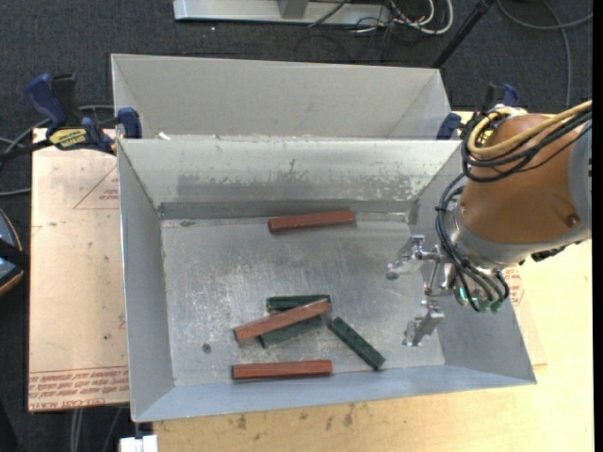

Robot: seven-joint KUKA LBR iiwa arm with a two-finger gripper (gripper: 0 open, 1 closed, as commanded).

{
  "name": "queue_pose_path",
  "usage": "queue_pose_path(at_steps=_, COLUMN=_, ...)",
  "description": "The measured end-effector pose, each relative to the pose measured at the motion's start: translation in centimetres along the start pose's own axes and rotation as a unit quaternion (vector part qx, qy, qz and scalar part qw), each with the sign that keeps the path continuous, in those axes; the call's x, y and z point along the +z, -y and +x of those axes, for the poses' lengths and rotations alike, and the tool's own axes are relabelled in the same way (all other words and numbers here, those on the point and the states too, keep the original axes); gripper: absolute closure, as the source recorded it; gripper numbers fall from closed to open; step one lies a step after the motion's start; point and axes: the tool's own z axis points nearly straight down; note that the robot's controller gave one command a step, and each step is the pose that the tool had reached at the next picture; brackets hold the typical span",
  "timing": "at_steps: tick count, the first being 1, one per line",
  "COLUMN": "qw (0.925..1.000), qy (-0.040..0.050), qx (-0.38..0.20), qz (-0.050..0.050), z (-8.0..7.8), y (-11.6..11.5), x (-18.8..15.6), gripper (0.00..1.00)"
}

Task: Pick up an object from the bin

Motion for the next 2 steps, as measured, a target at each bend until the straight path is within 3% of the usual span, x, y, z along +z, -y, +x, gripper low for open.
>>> queue_pose_path(at_steps=1, qw=1.0000, qy=0.0039, qx=-0.001, qz=0.000, z=-0.2, y=0.0, x=-0.4, gripper=0.00)
queue_pose_path(at_steps=2, qw=1.0000, qy=0.0066, qx=0.007, qz=0.000, z=-1.0, y=-3.3, x=7.0, gripper=0.00)
